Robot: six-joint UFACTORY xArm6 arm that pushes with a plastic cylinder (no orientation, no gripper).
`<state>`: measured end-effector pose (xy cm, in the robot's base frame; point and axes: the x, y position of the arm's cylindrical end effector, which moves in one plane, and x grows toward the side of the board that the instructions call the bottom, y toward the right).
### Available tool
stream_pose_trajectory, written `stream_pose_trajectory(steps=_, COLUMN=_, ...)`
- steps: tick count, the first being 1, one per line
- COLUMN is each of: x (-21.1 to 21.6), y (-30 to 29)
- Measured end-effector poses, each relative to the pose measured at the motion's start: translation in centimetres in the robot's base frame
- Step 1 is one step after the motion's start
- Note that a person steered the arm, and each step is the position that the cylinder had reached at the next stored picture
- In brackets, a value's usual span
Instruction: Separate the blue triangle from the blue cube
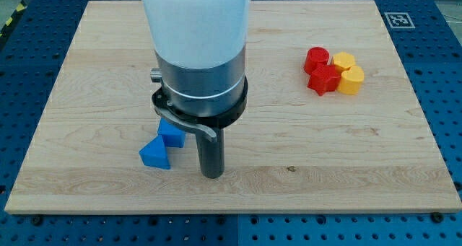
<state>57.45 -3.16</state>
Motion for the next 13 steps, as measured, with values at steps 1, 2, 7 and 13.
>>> stream_pose_trajectory(steps=1, x=0.0, y=-1.0)
stream_pose_trajectory(steps=2, x=0.0, y=-2.2)
stream_pose_trajectory(steps=7, x=-0.2, y=-4.1)
stream_pose_trajectory(steps=13, x=1.0, y=-10.1)
